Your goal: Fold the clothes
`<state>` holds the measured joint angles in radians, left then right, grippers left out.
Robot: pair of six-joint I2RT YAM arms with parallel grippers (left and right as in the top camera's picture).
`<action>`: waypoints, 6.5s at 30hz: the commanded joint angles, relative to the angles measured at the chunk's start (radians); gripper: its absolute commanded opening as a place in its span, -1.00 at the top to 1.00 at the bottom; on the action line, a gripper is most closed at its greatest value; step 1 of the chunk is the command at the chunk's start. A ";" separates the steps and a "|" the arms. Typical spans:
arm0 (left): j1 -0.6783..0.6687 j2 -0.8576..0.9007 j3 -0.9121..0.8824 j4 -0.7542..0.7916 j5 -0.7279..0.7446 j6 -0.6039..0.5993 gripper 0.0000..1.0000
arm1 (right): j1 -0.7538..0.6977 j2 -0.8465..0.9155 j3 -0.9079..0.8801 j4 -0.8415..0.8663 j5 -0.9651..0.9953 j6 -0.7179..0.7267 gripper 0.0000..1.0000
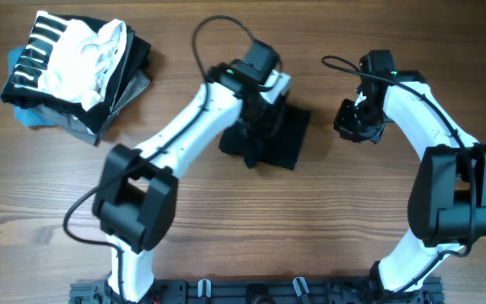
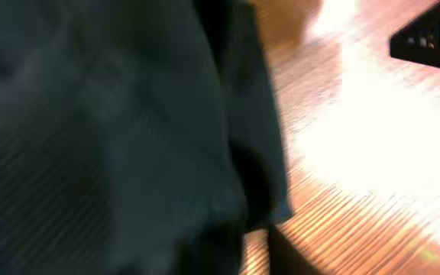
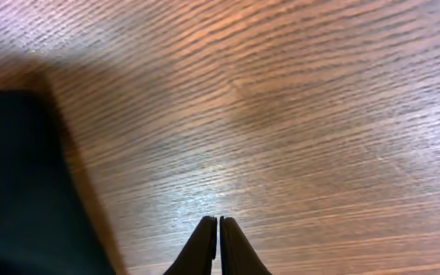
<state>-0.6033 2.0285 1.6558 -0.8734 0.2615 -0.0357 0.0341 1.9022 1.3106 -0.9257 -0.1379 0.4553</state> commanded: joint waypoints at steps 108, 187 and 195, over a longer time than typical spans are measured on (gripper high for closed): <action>0.094 -0.016 -0.100 -0.089 0.146 -0.088 0.44 | 0.063 -0.074 -0.005 0.142 -0.231 -0.212 0.83; 0.702 -0.263 -0.080 0.412 0.418 -0.431 0.92 | 0.077 -0.388 0.026 0.067 -0.281 -0.241 0.57; 0.976 -0.211 -0.078 0.449 0.253 -0.394 0.90 | 0.078 -0.386 0.026 0.065 -0.280 -0.208 0.58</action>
<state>0.3256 1.7771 1.5810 -0.4217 0.5945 -0.4934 0.1104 1.5093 1.3350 -0.8597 -0.4320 0.2218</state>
